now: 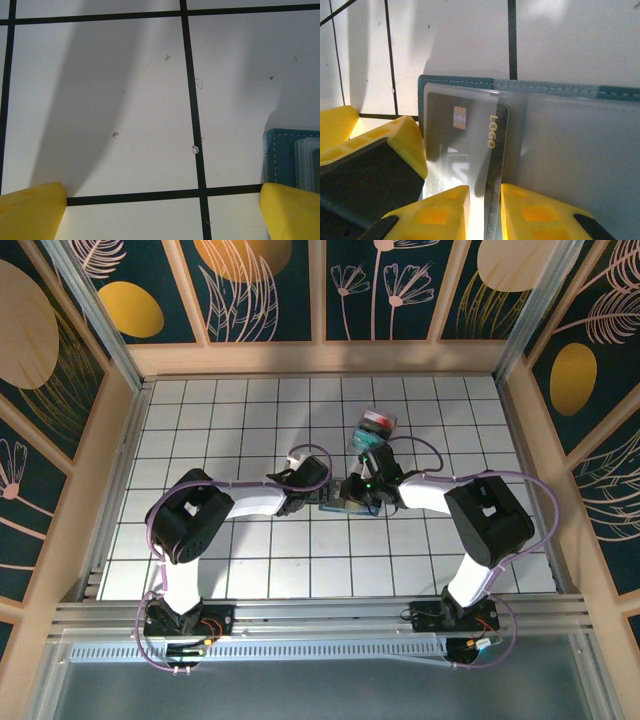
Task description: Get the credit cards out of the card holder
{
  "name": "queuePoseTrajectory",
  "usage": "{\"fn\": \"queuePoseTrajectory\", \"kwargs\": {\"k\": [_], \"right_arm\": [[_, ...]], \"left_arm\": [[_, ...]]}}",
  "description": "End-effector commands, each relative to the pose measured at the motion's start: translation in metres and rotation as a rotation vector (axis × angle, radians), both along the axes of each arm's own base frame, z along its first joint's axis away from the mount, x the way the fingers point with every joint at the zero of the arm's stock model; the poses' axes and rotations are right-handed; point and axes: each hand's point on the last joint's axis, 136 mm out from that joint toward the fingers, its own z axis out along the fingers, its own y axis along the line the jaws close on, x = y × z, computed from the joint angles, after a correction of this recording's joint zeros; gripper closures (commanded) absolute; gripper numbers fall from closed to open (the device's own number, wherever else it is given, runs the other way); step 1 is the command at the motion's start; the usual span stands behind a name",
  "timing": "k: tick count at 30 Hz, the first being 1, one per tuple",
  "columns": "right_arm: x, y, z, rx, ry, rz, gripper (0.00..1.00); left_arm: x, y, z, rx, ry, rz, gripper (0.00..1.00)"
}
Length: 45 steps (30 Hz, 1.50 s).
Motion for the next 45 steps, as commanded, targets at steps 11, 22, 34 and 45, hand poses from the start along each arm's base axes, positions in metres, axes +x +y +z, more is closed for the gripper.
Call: {"fn": "queuePoseTrajectory", "kwargs": {"k": [11, 22, 34, 45], "right_arm": [[0.013, -0.001, 0.024, 0.07, -0.06, -0.018, 0.77], [0.014, -0.006, 0.017, 0.04, -0.039, -0.041, 0.77], [0.009, -0.012, 0.0, 0.012, 0.01, -0.07, 0.77], [0.009, -0.012, -0.005, 0.013, 0.022, -0.08, 0.77]], "left_arm": [[-0.028, 0.013, -0.037, 0.075, 0.13, -0.018, 0.01], [-0.026, 0.012, -0.036, 0.071, 0.129, -0.009, 0.01], [-0.025, 0.012, -0.035, 0.072, 0.128, -0.002, 0.01], [-0.025, 0.014, -0.036, 0.075, 0.128, 0.006, 0.01]]}}
